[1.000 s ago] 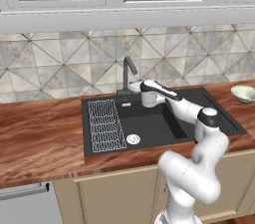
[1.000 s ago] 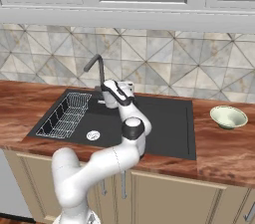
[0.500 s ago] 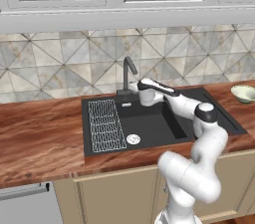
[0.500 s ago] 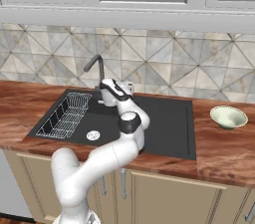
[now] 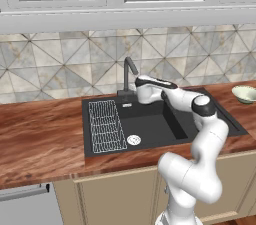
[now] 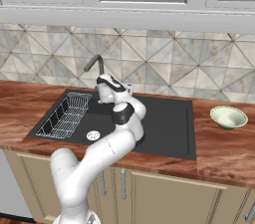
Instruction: Rinse each bowl for a few seconds and place them down in the sink or on the counter.
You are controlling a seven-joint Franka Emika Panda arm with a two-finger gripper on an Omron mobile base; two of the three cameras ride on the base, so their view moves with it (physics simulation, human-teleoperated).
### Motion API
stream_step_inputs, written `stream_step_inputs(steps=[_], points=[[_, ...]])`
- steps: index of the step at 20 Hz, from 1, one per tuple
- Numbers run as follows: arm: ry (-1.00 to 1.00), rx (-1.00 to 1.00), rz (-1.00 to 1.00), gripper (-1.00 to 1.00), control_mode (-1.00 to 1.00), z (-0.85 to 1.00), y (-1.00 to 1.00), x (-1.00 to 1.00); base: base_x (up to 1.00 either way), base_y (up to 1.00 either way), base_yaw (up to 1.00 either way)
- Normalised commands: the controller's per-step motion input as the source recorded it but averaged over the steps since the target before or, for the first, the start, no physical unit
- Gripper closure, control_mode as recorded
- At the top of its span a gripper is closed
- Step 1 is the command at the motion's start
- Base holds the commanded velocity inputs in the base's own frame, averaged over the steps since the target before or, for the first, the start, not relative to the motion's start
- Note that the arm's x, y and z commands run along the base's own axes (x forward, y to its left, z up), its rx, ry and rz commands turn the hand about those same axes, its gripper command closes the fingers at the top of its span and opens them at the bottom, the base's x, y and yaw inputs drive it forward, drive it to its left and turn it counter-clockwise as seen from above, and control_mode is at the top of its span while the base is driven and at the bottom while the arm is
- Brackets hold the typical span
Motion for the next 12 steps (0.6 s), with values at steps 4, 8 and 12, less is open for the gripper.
stream_step_inputs(steps=[4, 8, 12], points=[[0.05, -0.01, -0.11, -1.00, -1.00, -0.36, -0.43, 0.00, 0.00, 0.00, 0.00], [0.03, 0.00, -0.10, -1.00, -1.00, -0.36, -0.47, -0.01, 0.00, 0.00, 0.00], [0.02, 0.00, -0.08, -1.00, -1.00, -0.36, -0.52, -0.05, 0.00, 0.00, 0.00]])
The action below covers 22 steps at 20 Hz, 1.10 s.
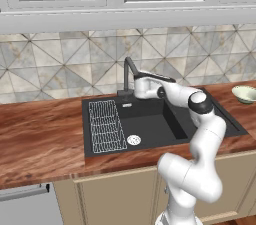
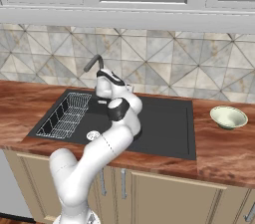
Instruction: Rinse each bowl for a few seconds and place them down in the sink or on the counter.
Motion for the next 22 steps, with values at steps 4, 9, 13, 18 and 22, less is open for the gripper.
stream_step_inputs(steps=[4, 9, 13, 18, 22], points=[[0.02, 0.00, -0.06, -1.00, -1.00, -0.37, -0.57, -0.10, 0.00, 0.00, 0.00], [0.01, 0.01, -0.04, -1.00, -1.00, -0.36, -0.62, -0.15, 0.00, 0.00, 0.00], [0.00, 0.01, -0.03, -1.00, -1.00, -0.36, -0.62, -0.17, 0.00, 0.00, 0.00], [0.00, 0.01, -0.03, -1.00, -1.00, -0.36, -0.62, -0.17, 0.00, 0.00, 0.00], [0.00, 0.01, -0.03, -1.00, -1.00, -0.36, -0.62, -0.16, 0.00, 0.00, 0.00]])
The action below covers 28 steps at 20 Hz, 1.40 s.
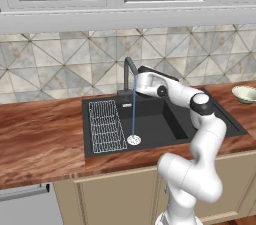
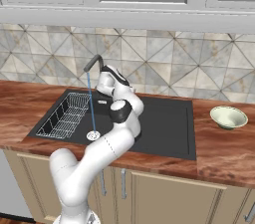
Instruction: Rinse each bowl for a few seconds and place them down in the sink or on the counter.
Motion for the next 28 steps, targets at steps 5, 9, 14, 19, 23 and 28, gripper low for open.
stream_step_inputs(steps=[5, 9, 14, 19, 23, 28], points=[[0.00, 0.03, -0.03, -1.00, -1.00, -0.30, -0.61, -0.16, 0.00, 0.00, 0.00], [0.02, 0.09, -0.03, -1.00, -1.00, -0.03, -0.54, -0.17, 0.00, 0.00, 0.00], [0.00, 0.12, -0.01, -1.00, -1.00, 0.34, -0.41, -0.29, 0.00, 0.00, 0.00], [0.00, 0.08, 0.00, -1.00, -1.00, 0.50, -0.22, -0.24, 0.00, 0.00, 0.00], [0.00, 0.07, 0.00, -1.00, -1.00, 0.53, -0.23, -0.16, 0.00, 0.00, 0.00], [0.00, 0.08, 0.00, -1.00, -1.00, 0.44, -0.23, -0.23, 0.00, 0.00, 0.00]])
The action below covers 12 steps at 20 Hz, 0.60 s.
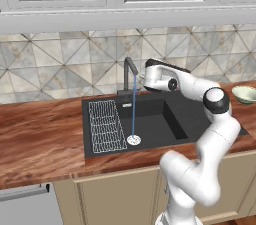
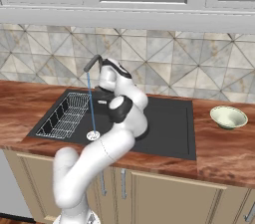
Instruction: Rinse each bowl for a few seconds and place them down in the sink or on the counter.
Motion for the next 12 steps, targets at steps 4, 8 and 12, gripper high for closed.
stream_step_inputs(steps=[4, 8, 12], points=[[0.04, 0.08, 0.00, -1.00, -1.00, 0.33, -0.18, -0.30, 0.00, 0.00, 0.00], [0.06, 0.06, -0.01, -1.00, -1.00, 0.28, -0.13, -0.32, 0.00, 0.00, 0.00], [0.12, 0.07, -0.02, -1.00, -1.00, 0.22, -0.18, -0.27, 0.00, 0.00, 0.00]])
